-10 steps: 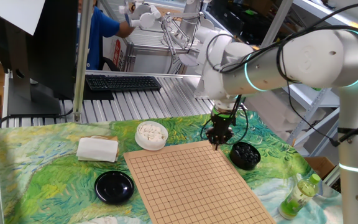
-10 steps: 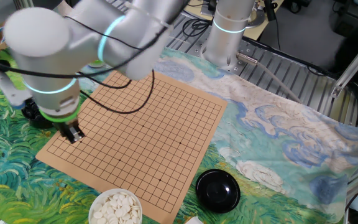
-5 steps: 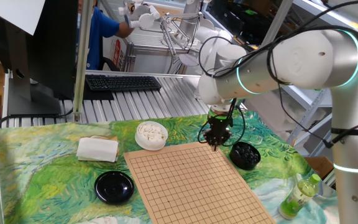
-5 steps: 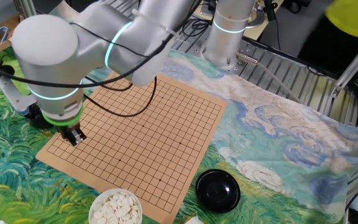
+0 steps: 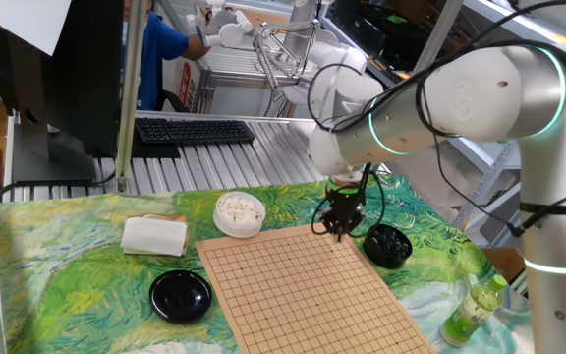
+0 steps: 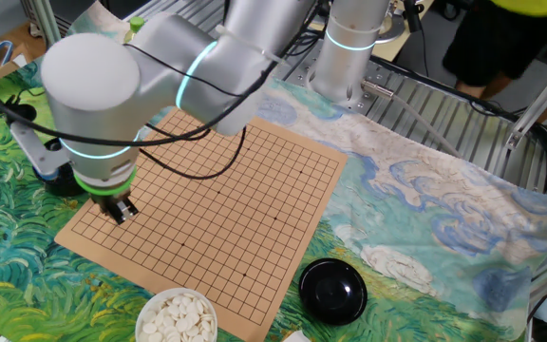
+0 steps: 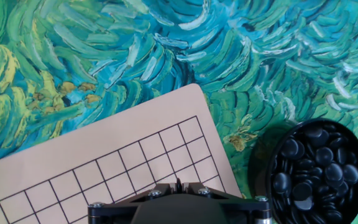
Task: Play the first move as black on the 3-4 point in the upper right corner of the Go board
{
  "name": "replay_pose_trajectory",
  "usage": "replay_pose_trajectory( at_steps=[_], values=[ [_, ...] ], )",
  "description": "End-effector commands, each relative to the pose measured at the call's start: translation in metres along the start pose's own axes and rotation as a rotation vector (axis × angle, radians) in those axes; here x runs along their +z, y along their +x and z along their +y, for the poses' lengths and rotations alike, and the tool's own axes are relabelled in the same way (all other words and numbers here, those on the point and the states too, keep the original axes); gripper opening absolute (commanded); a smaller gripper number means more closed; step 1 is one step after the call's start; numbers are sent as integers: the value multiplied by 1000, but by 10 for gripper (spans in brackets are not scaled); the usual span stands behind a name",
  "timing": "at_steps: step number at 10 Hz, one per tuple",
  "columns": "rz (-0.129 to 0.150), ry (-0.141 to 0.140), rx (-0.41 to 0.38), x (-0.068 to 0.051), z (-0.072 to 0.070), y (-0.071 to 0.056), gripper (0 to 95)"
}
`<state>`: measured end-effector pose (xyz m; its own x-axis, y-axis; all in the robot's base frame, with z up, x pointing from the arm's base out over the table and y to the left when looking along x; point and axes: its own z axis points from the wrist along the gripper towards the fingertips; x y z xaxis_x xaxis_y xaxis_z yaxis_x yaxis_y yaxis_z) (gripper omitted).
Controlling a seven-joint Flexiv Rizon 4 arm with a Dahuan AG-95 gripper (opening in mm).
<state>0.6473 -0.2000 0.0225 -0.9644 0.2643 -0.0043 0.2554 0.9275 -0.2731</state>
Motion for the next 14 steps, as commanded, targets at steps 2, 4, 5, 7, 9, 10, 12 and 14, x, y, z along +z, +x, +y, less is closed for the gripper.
replay_pose_trajectory(
  at_steps=[2,4,5,7,9,10,12,14],
  values=[
    [-5,26,-16,4,0,-1,0],
    [-7,33,-15,8,0,1,0],
    [-8,38,-15,9,0,2,0],
    [-11,52,-20,10,1,4,0],
    [-13,58,-20,12,1,7,0],
    [-14,67,-23,13,1,8,0],
    [-15,78,-27,14,0,10,0],
    [-16,82,-37,17,-3,10,0]
  ],
)
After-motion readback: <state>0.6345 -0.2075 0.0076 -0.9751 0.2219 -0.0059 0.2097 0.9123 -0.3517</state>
